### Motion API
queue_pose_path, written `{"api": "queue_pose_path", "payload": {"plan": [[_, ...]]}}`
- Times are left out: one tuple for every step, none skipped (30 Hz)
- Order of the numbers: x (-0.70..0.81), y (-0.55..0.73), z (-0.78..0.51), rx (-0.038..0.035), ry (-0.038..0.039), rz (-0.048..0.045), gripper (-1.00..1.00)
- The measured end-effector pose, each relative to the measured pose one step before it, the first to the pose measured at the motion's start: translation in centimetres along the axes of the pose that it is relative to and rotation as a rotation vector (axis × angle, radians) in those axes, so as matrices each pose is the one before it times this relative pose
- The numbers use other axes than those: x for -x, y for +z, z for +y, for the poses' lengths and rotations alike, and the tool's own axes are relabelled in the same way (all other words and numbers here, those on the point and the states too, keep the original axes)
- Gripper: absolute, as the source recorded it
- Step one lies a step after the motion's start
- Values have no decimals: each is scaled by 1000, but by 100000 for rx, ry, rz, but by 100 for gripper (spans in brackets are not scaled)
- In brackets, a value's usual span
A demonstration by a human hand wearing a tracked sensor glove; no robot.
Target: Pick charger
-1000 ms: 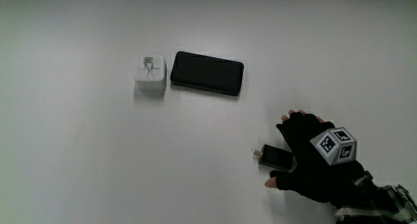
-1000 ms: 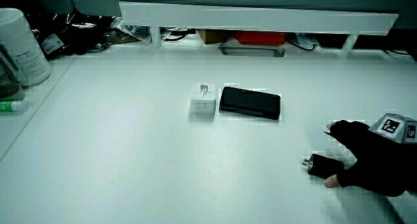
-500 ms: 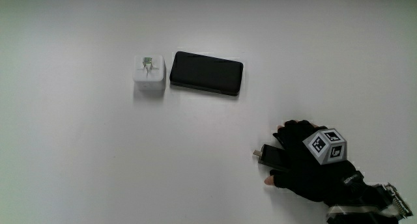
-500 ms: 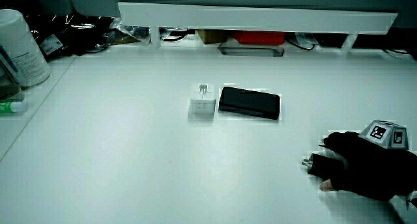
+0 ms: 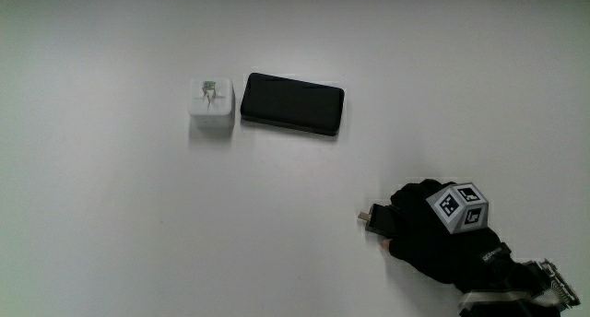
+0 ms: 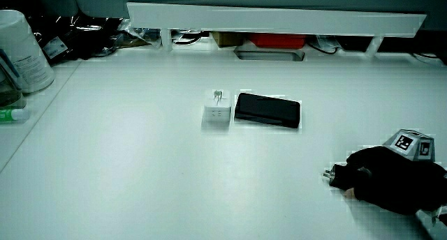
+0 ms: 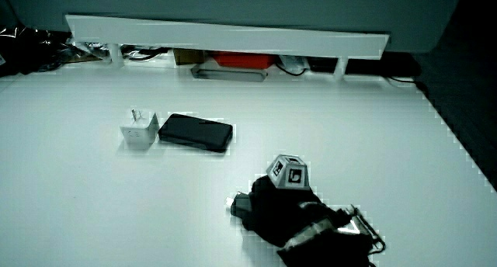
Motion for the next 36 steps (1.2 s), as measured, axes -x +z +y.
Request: {"api": "queue_pose_path", "payload": {"plan": [[312, 200, -158, 394, 1304, 645, 32], [26, -9, 11, -139, -676, -412, 36], [-212, -203, 153, -410, -392, -96, 39], [179, 153, -135, -2156, 70, -1248, 43], [-33, -76, 37, -98, 523, 205, 46], [-152, -166, 112, 287, -383, 970, 50], [90, 63, -46, -545, -374, -880, 54], [-16, -61, 24, 410, 1240, 1487, 57], [151, 143, -105, -582, -264, 962, 61], [-264, -240, 188, -631, 17, -817, 64], [192, 218, -148, -1469, 398, 649, 68], [-4, 30, 23, 291, 147, -234, 71], [27, 66, -25, -1046, -336, -329, 75], [30, 57, -12, -346, 394, 671, 79], [30, 57, -12, -346, 394, 671, 82], [-129, -137, 98, 13, -330, -1569, 86], [26, 26, -37, -1296, 320, 782, 89], [96, 125, -79, -929, 824, -542, 93], [-125, -122, 35, -341, 201, -156, 96], [-40, -50, -19, 76, 366, 1597, 100], [-6, -94, -31, -1132, 1364, -529, 100], [-12, -59, 2, -233, -66, -504, 100], [-12, -59, 2, -233, -66, -504, 100], [314, 261, -145, -1319, 757, 88, 100], [56, 2, 0, 724, 66, 77, 100], [-169, -172, 97, 263, -155, -705, 100], [22, 48, -1, 1181, 0, 1231, 100], [236, 290, -119, 7, 724, 1023, 100], [335, 349, -115, -356, 645, -1153, 100], [117, 236, -13, -769, 118, -91, 100], [13, 178, 93, -580, -672, -78, 100], [109, 253, 79, 322, 1687, -622, 100], [634, 808, -162, 129, 1365, 1023, 100], [-96, 129, 169, -2150, 312, -1918, 100], [709, 959, -138, -382, 1737, 1236, 100], [279, 550, 35, -1626, 442, -1826, 100]]}}
